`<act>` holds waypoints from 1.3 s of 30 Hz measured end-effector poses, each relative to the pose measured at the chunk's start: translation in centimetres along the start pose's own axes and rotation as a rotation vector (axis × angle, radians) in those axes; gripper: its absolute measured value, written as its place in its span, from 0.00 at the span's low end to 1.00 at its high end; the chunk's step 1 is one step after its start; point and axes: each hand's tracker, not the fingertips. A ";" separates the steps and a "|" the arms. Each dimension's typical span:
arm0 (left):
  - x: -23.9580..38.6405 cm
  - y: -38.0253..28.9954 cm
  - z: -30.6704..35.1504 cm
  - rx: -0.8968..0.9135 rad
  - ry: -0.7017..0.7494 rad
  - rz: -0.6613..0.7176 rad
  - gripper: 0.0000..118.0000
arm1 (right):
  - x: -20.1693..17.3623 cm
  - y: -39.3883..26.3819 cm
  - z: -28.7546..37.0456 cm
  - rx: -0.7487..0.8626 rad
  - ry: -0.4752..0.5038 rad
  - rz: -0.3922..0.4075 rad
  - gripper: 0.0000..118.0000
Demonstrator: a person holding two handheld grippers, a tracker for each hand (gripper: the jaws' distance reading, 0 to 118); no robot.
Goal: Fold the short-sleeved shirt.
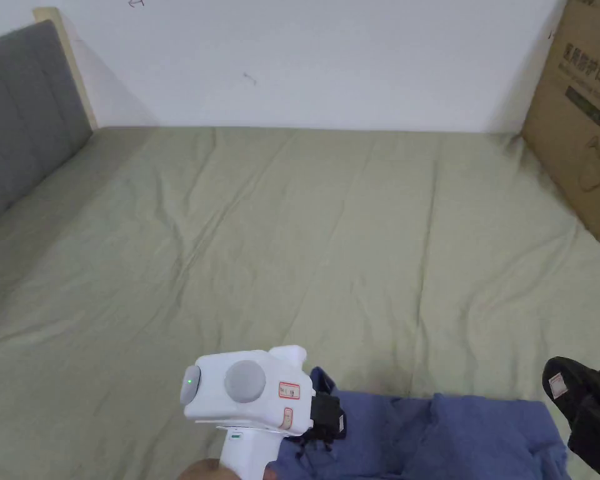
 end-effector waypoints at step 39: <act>11.5 -6.9 -6.6 0.092 0.188 -0.429 0.14 | 1.6 -1.3 -0.1 -0.053 -0.019 -0.057 0.00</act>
